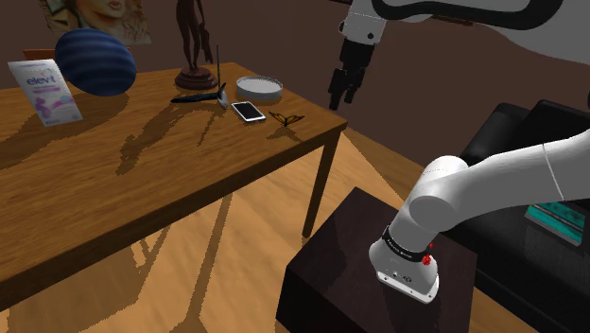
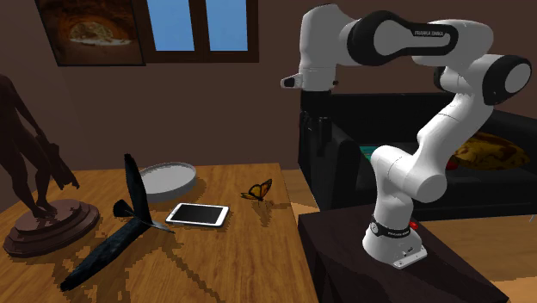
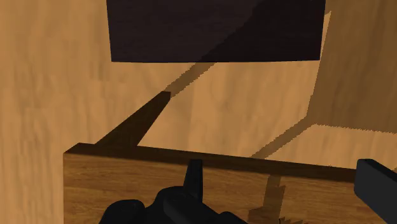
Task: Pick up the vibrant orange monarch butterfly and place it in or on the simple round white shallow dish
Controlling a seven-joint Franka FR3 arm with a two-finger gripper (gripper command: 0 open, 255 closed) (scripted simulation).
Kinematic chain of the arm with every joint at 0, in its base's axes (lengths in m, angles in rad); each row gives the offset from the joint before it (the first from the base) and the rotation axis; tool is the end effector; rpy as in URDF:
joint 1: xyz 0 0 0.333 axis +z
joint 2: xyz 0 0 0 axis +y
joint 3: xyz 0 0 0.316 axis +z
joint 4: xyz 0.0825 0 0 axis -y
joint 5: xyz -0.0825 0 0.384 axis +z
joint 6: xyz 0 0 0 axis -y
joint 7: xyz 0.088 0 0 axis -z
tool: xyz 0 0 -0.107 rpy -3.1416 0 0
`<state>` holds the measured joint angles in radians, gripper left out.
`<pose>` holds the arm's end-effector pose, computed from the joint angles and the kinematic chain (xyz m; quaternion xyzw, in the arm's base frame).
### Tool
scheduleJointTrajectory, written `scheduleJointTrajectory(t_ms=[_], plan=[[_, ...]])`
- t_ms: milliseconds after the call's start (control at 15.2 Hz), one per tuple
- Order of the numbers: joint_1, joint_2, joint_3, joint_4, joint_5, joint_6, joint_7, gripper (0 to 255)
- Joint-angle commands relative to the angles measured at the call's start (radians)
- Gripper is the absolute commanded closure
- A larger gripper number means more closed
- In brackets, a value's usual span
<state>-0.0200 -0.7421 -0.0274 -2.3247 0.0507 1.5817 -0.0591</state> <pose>0.3199 -0.0123 0.5927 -0.9994 -0.0092 -0.0012 0.0346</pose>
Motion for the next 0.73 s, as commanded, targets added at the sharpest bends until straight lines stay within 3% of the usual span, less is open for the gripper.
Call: scheduleJointTrajectory(t_ms=[0,660], plan=[[0.000,0.000,0.000,0.000,0.000,0.000,0.000,0],[0.049,0.160,-0.032,-0.132,0.028,0.534,-0.142,0]])
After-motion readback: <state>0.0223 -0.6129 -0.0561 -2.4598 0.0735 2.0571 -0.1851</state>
